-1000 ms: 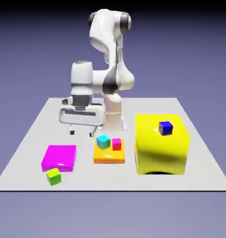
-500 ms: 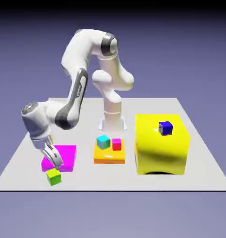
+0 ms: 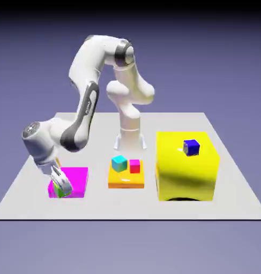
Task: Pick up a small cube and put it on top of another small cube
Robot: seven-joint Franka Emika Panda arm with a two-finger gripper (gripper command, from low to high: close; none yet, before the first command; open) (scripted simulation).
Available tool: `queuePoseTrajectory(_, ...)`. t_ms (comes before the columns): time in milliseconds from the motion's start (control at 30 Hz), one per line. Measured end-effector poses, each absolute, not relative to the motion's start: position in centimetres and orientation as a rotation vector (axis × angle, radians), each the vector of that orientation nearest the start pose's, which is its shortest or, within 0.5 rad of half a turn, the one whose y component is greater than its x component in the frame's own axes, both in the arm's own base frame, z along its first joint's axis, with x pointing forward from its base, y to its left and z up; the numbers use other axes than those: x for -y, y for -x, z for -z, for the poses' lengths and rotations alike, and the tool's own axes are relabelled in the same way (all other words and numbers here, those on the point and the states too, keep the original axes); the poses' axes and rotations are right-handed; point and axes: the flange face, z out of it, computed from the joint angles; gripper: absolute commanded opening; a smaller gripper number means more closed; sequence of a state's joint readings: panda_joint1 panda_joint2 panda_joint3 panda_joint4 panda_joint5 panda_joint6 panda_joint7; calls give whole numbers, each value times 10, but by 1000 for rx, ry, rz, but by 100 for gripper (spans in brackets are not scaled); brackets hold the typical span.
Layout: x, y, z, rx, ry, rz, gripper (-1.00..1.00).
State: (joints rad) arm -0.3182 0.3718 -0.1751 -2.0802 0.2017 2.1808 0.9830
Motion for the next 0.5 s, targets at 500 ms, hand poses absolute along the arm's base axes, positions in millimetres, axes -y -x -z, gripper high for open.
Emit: queuePoseTrajectory(500, 105, -387, -300, -1599, 2727, -425, -100)
